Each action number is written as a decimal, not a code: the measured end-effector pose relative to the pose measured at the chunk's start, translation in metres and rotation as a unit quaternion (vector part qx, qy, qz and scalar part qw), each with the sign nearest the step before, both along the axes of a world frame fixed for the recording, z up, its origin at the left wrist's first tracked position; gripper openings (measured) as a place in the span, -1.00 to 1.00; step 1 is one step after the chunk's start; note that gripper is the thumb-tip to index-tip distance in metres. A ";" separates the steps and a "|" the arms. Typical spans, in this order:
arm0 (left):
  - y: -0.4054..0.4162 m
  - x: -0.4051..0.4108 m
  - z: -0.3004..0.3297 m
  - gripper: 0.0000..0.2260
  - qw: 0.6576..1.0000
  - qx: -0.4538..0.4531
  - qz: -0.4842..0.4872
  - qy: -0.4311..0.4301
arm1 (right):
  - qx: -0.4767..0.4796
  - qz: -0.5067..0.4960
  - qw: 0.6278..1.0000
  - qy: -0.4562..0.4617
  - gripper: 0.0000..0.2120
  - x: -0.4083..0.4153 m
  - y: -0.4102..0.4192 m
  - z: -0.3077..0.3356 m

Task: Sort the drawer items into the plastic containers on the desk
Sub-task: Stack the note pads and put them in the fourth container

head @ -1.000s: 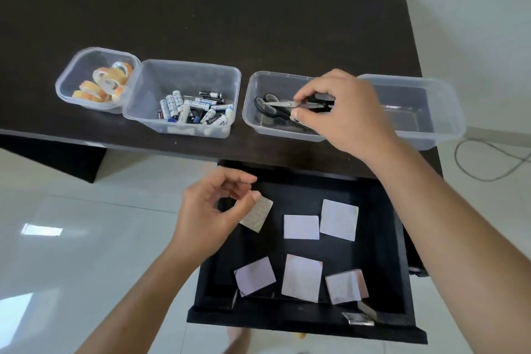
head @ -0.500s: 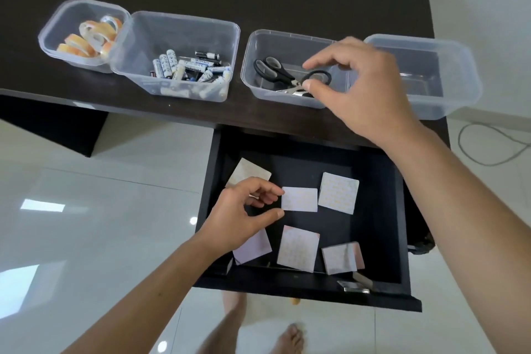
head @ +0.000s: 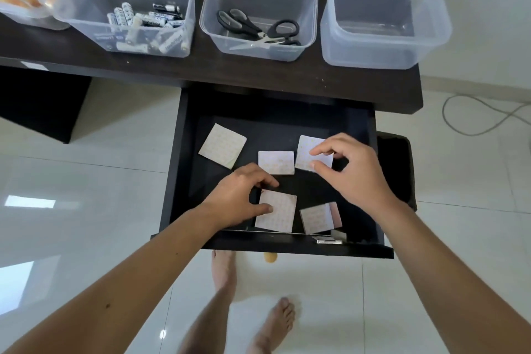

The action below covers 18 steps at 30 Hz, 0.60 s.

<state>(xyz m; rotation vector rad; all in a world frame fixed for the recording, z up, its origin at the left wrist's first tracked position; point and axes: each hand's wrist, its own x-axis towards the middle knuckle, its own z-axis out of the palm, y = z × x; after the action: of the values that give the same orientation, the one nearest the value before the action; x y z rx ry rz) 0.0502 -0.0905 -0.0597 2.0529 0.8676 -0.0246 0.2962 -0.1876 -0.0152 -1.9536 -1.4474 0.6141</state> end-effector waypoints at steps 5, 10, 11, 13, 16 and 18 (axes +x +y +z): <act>0.000 0.001 0.000 -0.33 0.996 0.032 -0.044 0.076 | -0.016 -0.022 1.000 -0.001 -0.78 -0.005 0.003 -0.015; 0.000 0.002 -0.002 -0.40 0.993 0.028 -0.058 0.098 | -0.078 -0.049 0.995 -0.046 -0.62 -0.006 0.011 -0.038; 0.000 0.002 -0.002 -0.45 0.993 0.028 -0.058 0.097 | -0.092 -0.056 0.993 -0.050 -0.55 -0.007 0.012 -0.041; 0.000 0.003 -0.003 -0.54 0.993 0.029 -0.059 0.094 | -0.117 -0.070 0.989 -0.056 -0.42 -0.007 0.014 -0.045; 0.000 0.003 -0.004 -0.62 0.996 0.009 -0.041 0.076 | -0.140 -0.077 0.985 -0.064 -0.28 -0.007 0.016 -0.046; 0.001 0.001 -0.005 -0.64 0.997 -0.008 -0.032 0.069 | -0.158 -0.086 0.982 -0.061 -0.23 -0.008 0.017 -0.046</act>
<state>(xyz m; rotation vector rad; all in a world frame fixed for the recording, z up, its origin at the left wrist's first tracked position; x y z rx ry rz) 0.0513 -0.0897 -0.0647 2.0824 0.8822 -0.2102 0.2885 -0.1706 -0.0611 -2.3709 -1.2943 0.6887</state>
